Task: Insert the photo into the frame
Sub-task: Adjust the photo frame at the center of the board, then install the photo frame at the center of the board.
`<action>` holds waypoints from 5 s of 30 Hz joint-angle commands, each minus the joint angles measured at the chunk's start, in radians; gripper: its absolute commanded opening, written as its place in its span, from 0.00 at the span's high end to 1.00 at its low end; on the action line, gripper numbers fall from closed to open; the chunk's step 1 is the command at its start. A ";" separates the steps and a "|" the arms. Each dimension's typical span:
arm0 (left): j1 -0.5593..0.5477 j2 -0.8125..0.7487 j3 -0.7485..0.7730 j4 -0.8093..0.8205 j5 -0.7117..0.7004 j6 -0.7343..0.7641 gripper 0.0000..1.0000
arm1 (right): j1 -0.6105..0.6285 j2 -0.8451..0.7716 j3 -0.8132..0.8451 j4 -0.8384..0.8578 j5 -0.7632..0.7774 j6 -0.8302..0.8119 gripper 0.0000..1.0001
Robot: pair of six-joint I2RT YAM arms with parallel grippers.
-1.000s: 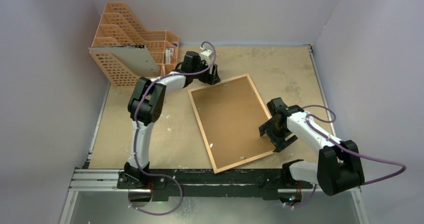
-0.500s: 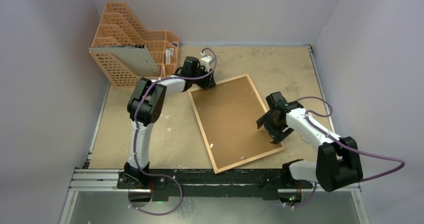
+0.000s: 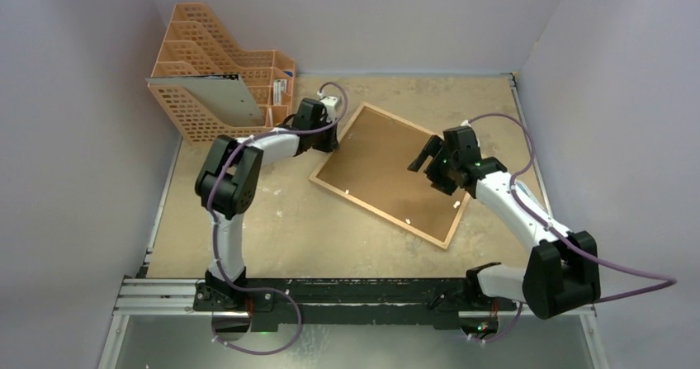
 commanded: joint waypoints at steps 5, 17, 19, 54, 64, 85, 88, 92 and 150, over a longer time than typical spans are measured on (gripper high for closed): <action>0.012 -0.208 -0.226 -0.159 -0.125 -0.143 1.00 | 0.001 -0.019 0.050 0.242 -0.152 -0.144 0.19; -0.073 -0.539 -0.617 -0.157 -0.164 -0.410 0.96 | 0.187 0.090 -0.093 0.673 -0.342 -0.120 0.25; -0.089 -0.614 -0.694 -0.156 -0.171 -0.426 0.95 | 0.245 0.136 -0.114 0.757 -0.350 -0.079 0.29; -0.110 -0.875 -0.905 -0.166 -0.155 -0.499 0.94 | 0.544 0.681 0.114 1.026 -0.162 0.170 0.64; -0.111 -0.870 -0.918 -0.137 -0.104 -0.497 0.95 | 0.545 0.760 0.145 1.060 -0.270 0.225 0.63; -0.110 -0.885 -0.920 -0.147 -0.135 -0.508 0.95 | 0.544 0.668 0.121 0.917 -0.151 0.183 0.61; -0.110 -0.892 -0.920 -0.146 -0.136 -0.509 0.95 | 0.544 0.696 0.149 0.881 -0.158 0.182 0.60; -0.111 -0.896 -0.925 -0.144 -0.132 -0.508 0.95 | 0.543 0.730 0.163 0.888 -0.171 0.182 0.60; -0.069 -0.921 -0.929 -0.182 -0.448 -0.597 1.00 | 0.035 -0.108 -0.204 0.087 0.332 0.024 0.21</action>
